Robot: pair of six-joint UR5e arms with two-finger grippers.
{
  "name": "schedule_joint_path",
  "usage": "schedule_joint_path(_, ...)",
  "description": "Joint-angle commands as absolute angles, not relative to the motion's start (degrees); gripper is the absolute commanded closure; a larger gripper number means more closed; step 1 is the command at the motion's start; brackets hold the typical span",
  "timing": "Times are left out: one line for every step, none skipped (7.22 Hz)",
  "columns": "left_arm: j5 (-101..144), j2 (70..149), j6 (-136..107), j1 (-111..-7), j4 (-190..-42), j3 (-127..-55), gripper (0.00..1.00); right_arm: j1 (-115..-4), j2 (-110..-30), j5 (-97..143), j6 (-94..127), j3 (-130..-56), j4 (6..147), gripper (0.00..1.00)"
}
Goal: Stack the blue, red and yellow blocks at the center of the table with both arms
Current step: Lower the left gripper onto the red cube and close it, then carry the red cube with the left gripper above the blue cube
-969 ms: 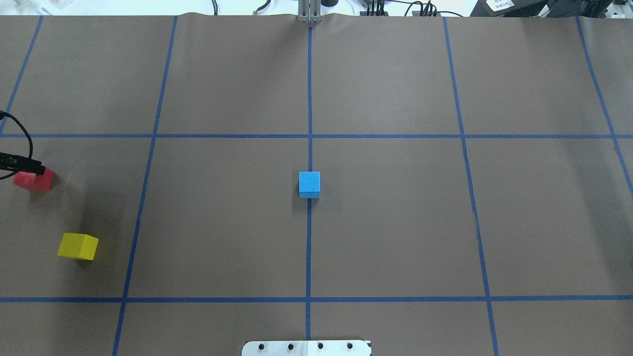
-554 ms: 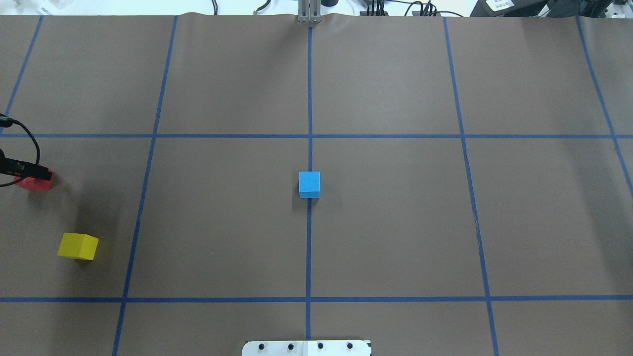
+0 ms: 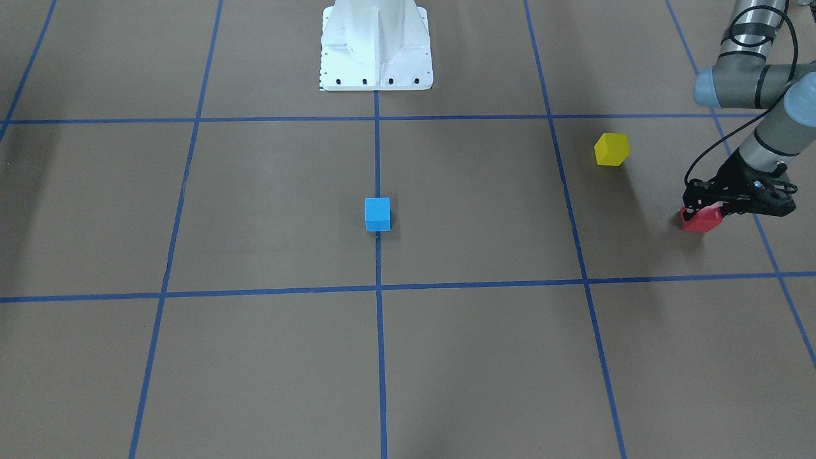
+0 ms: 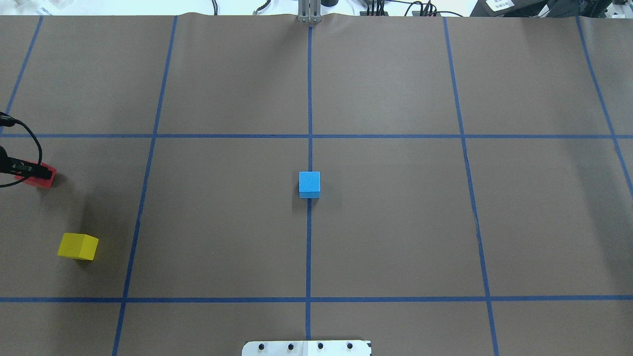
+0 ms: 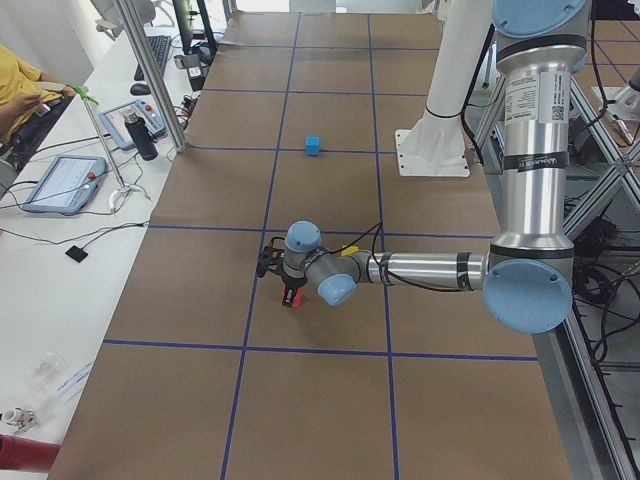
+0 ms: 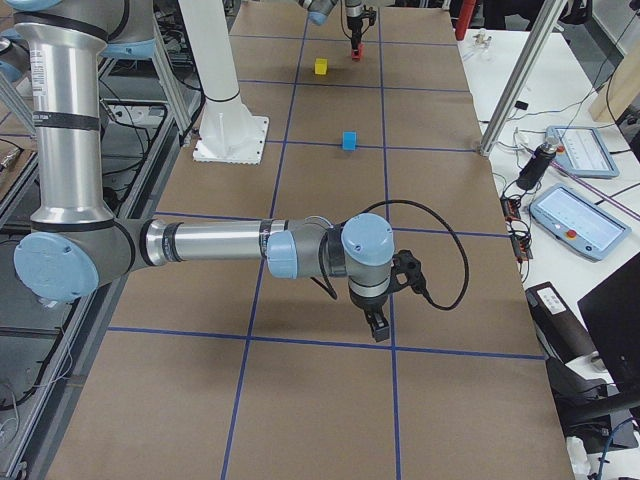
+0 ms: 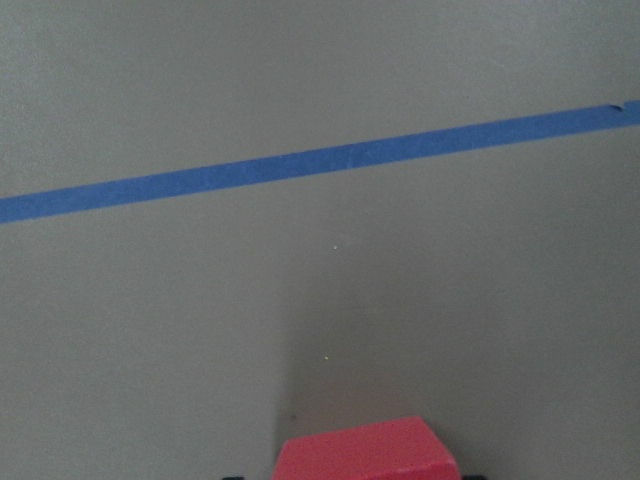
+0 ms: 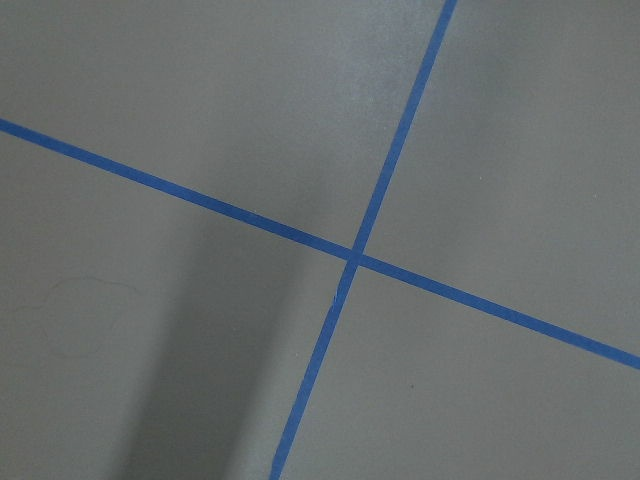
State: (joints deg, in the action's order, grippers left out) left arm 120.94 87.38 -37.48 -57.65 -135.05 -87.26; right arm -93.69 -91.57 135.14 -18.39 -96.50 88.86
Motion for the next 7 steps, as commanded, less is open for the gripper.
schedule_joint_path(121.9, 90.59, -37.53, -57.74, -123.75, -94.78, 1.0, -93.78, -92.28, 135.09, -18.2, -95.98, 88.86, 0.01)
schedule_joint_path(121.9, 94.7, -38.05, -57.74, -114.44, -99.45, 1.0, -93.78, -92.63, 134.83, -17.58, -95.19, 88.94, 0.01)
schedule_joint_path(121.82, 100.05, -38.58, -57.57, -104.95, -102.89, 1.0, -93.78, -94.38, 132.21, -17.84, -94.84, 88.86, 0.0)
schedule_joint_path(121.64, 106.2, -41.11, -55.57, -96.76, -104.92, 1.0, -93.78, -95.61, 127.75, -17.84, -94.83, 88.86, 0.0)
schedule_joint_path(119.81, 113.74, -48.01, -50.67, -90.76, -104.77, 1.0, -93.78, -95.97, 127.62, -17.41, -94.83, 88.86, 0.0)
schedule_joint_path(116.31, 120.69, -55.12, -44.53, -86.18, -103.9, 1.0, -93.78, -95.89, 127.62, -17.23, -94.83, 88.86, 0.0)
schedule_joint_path(114.97, 127.46, -61.37, -41.25, -84.22, -100.67, 1.0, -93.78, -95.71, 127.62, -17.14, -94.83, 88.94, 0.0)
